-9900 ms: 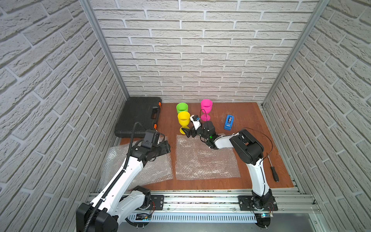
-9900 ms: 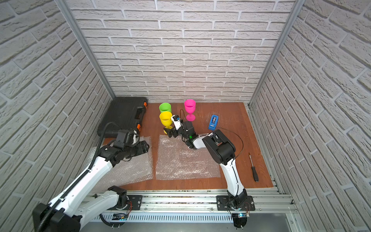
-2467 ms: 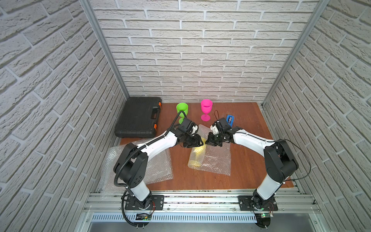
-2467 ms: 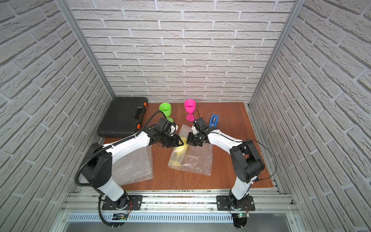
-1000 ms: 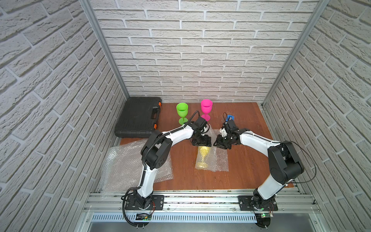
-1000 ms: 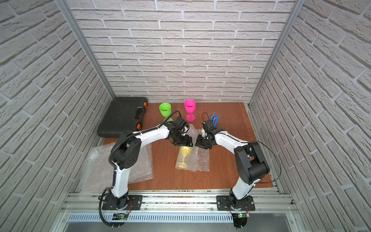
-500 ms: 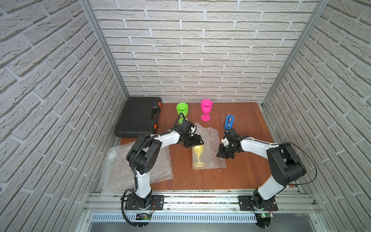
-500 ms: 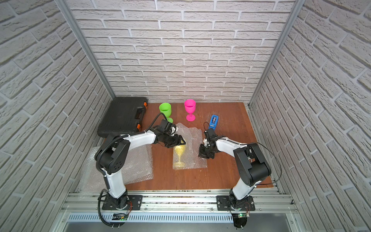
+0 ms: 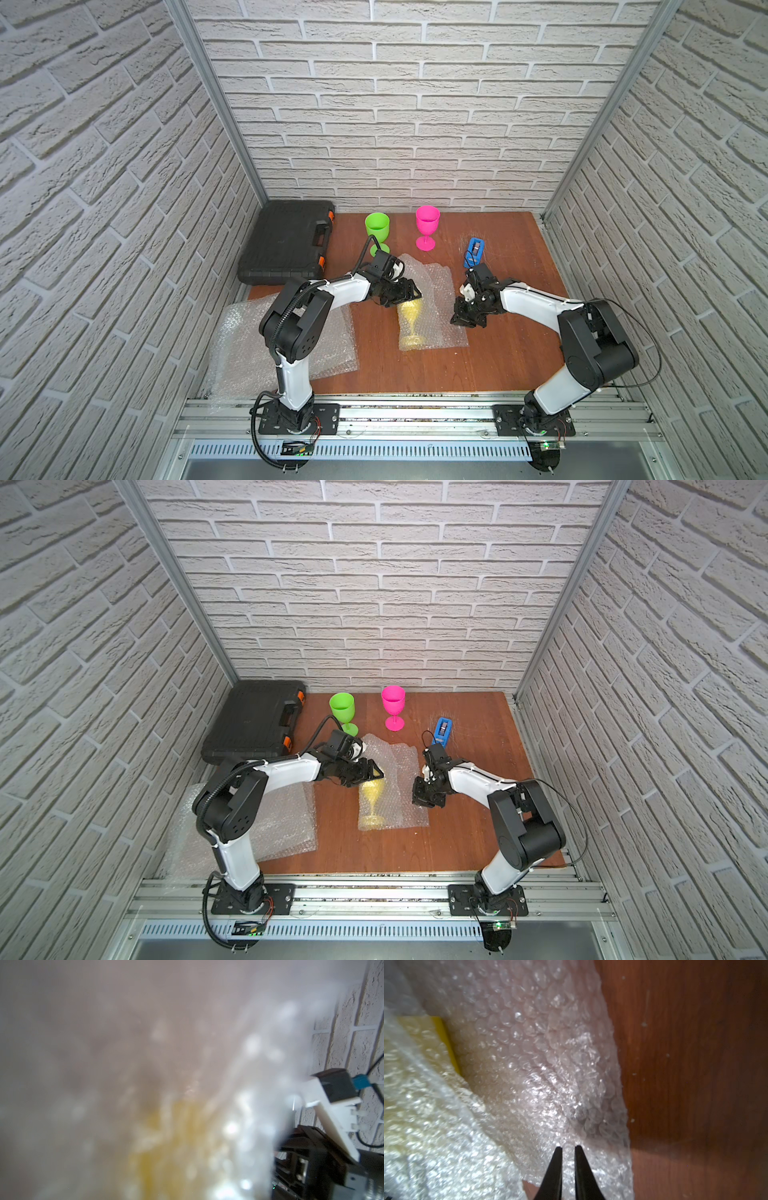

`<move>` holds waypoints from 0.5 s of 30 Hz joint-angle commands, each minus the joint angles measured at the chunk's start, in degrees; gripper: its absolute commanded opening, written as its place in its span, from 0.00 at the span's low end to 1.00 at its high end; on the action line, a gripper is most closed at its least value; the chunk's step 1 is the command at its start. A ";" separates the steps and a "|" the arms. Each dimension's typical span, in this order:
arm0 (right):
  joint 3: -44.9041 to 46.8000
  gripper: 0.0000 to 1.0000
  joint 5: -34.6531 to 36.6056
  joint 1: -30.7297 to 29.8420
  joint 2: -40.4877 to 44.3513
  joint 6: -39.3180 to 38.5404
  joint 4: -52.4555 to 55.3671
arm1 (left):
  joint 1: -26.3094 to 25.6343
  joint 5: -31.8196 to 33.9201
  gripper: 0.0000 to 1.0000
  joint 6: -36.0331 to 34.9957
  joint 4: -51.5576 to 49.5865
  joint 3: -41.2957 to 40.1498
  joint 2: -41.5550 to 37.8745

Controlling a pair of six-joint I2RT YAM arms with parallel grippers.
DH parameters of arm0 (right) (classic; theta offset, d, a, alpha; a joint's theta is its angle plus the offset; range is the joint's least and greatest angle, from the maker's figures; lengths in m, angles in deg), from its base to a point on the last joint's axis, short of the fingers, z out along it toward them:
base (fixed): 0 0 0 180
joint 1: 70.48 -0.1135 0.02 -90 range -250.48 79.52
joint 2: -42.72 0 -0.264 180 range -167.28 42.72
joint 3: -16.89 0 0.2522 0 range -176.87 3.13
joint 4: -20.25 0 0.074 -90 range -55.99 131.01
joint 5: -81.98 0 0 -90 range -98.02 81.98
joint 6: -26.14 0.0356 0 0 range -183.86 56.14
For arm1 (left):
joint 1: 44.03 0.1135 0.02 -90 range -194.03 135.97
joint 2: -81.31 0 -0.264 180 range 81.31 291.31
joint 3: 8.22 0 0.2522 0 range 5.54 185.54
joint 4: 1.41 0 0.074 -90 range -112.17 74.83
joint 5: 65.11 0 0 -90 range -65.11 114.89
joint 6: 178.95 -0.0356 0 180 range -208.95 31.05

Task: Wrap wine glasses in bubble wrap
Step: Wrap the wine glass in bubble wrap.

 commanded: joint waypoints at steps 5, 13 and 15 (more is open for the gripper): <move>-5.54 0.17 -6.13 -5.02 4.16 -1.79 3.57 | 1.29 -0.17 0.53 1.13 2.91 -2.54 -0.65; -6.71 0.15 -7.83 -10.93 -3.43 -0.94 0.37 | 3.70 -6.96 0.48 5.60 14.06 -7.66 -1.07; -6.61 0.15 -7.96 -11.70 -5.53 -0.05 -1.77 | 4.29 -8.23 0.47 6.97 16.40 -8.84 -1.13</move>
